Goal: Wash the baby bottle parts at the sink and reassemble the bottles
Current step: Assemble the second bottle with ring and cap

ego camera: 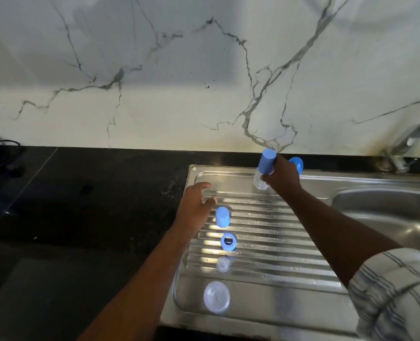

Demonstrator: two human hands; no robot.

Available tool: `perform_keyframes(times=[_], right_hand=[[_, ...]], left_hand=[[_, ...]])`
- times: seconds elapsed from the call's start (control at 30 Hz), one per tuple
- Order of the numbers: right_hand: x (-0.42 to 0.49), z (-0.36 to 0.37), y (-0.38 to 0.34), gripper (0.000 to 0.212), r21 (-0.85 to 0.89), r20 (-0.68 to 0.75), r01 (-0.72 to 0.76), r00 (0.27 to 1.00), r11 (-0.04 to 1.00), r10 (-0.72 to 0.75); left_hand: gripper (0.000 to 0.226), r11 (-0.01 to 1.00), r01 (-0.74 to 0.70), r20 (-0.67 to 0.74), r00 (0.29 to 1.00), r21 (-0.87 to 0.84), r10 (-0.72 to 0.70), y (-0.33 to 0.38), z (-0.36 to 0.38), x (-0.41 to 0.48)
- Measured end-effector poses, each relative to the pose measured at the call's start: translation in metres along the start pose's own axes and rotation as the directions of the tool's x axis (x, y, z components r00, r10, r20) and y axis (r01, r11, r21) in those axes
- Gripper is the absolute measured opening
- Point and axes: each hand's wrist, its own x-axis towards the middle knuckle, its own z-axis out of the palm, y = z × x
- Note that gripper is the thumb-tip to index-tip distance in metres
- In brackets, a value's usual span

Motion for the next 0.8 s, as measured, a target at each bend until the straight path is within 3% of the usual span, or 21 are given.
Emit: perform_keyframes(times=[0.23,0.33,0.4,0.5,0.67,0.8], right_hand=[[-0.027,-0.012,-0.005,0.026,0.011,-0.167,-0.077,0.983,0.997,0.078],[-0.057,-0.011,-0.007,0.005,0.237,-0.253,-0.164,0.941,0.957,0.224],[-0.087,0.004,-0.004,0.005,0.294,-0.190,-0.104,0.968,0.950,0.164],[-0.130,0.029,-0.007,0.010,0.173,-0.009,0.137,0.990,0.975,-0.138],[-0.176,0.061,-0.016,0.017,0.046,0.377,0.399,0.842,0.916,-0.386],[-0.190,0.076,-0.015,0.023,-0.050,0.515,0.431,0.784,0.901,-0.347]], left_hand=[[0.045,1.000,0.012,-0.008,1.000,0.002,-0.012,-0.010,-0.008,-0.010],[0.042,0.999,0.016,-0.009,1.000,-0.040,-0.016,-0.019,-0.012,-0.021],[0.037,0.999,0.017,0.005,1.000,-0.027,-0.017,-0.031,-0.011,-0.035],[0.033,0.999,0.034,0.046,0.998,-0.027,-0.032,-0.045,-0.008,-0.054],[0.029,0.998,-0.015,0.127,0.992,-0.055,0.022,-0.055,-0.004,-0.071],[0.036,0.997,-0.057,0.176,0.983,0.043,0.048,-0.058,-0.001,-0.076]])
